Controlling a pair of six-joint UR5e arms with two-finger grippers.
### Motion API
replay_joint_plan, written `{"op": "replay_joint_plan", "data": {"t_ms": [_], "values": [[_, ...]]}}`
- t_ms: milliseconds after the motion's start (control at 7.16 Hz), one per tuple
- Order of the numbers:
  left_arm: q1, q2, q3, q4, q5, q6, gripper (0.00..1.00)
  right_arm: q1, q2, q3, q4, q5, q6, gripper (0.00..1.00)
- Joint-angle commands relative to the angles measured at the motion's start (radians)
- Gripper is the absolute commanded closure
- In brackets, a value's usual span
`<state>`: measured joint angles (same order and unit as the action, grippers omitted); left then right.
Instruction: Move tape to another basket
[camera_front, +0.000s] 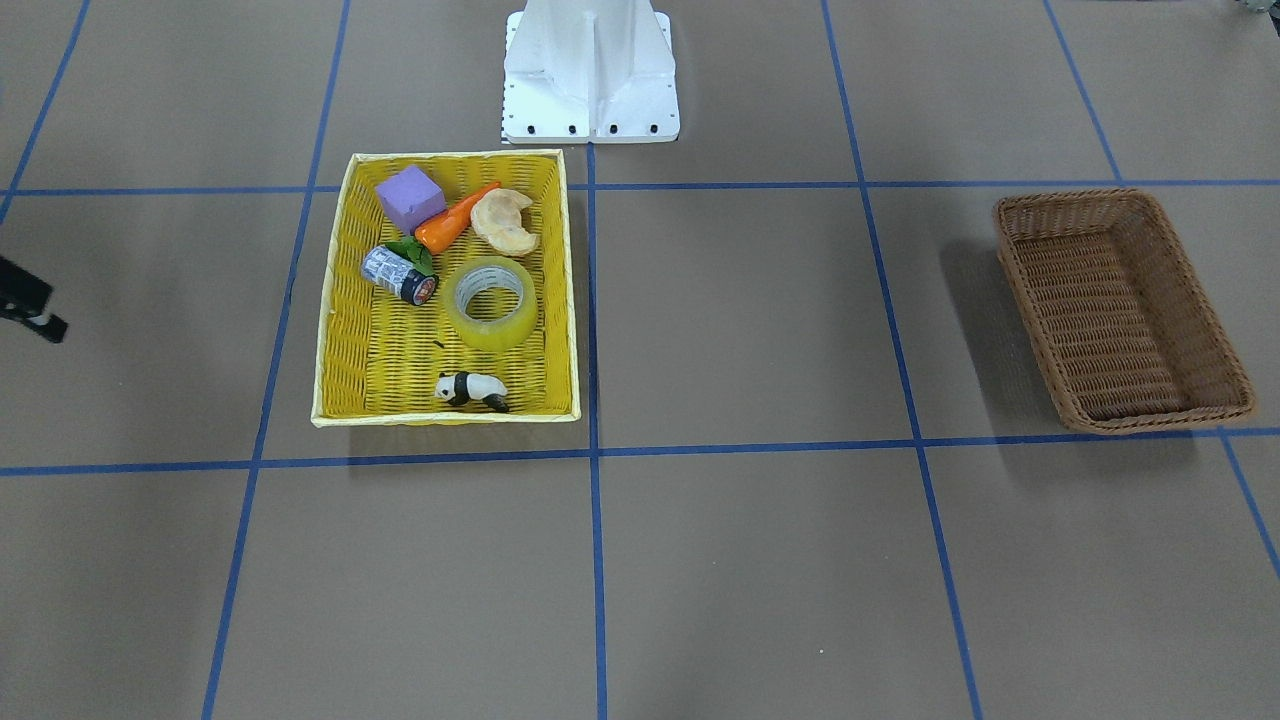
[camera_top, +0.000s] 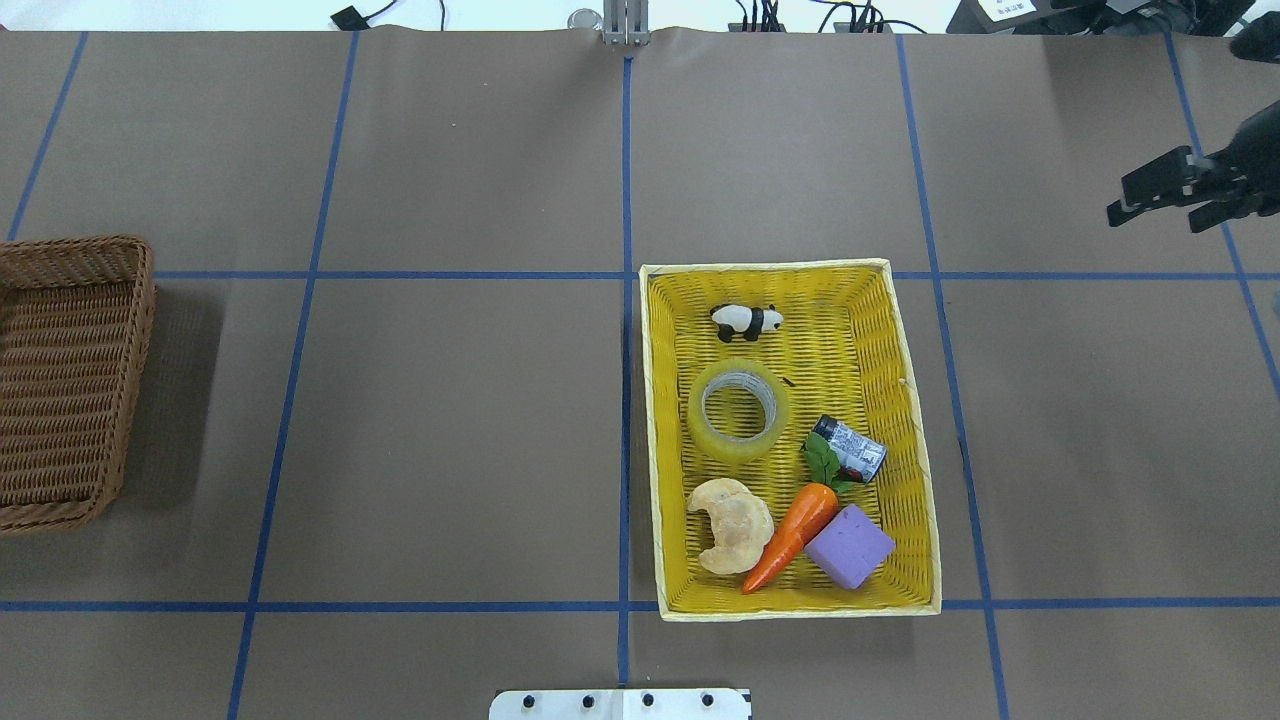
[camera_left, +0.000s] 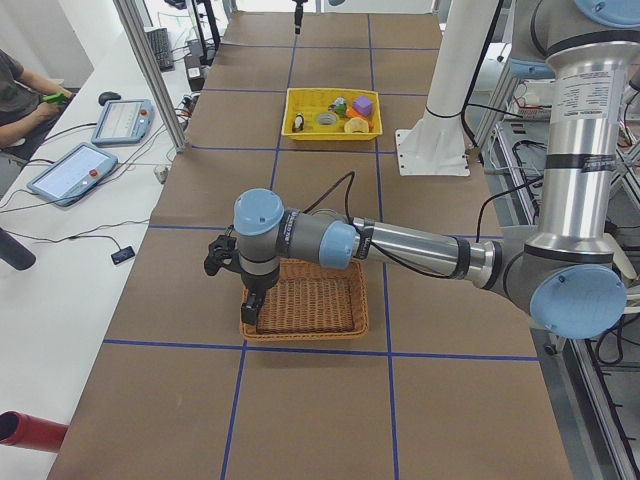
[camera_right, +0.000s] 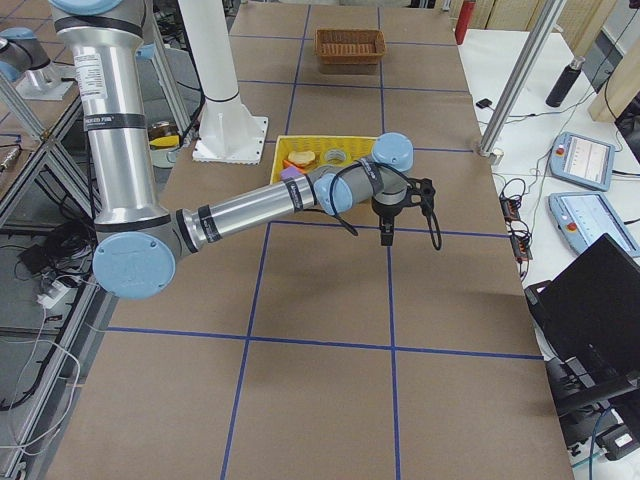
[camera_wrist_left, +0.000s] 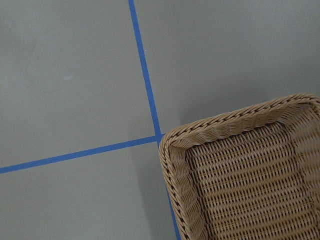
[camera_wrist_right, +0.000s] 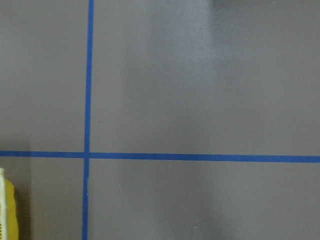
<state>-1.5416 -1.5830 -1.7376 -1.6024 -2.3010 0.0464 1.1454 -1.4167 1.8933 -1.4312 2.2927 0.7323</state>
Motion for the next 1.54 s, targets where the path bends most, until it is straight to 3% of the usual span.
{"op": "replay_joint_plan", "data": {"t_ms": [0,279,419,559,978,1397], "values": [[0.001,0.0,0.003,-0.001,0.0,0.0,0.02,-0.213,0.12,0.055,-0.002,-0.094,0.293,0.0],[0.001,0.001,0.003,-0.001,-0.002,0.001,0.02,-0.362,0.227,0.023,-0.002,-0.11,0.292,0.02],[0.001,0.001,0.004,0.001,-0.002,0.001,0.02,-0.413,0.26,0.012,0.0,-0.114,0.282,0.07],[0.001,0.001,0.015,-0.001,-0.002,0.003,0.02,-0.468,0.281,0.004,0.0,-0.178,0.26,0.17],[0.001,0.001,0.026,-0.001,-0.003,0.003,0.02,-0.497,0.289,-0.087,0.0,-0.249,0.009,0.27],[0.001,0.001,0.024,-0.001,-0.003,0.001,0.02,-0.503,0.312,-0.12,0.0,-0.251,-0.06,0.28]]}}
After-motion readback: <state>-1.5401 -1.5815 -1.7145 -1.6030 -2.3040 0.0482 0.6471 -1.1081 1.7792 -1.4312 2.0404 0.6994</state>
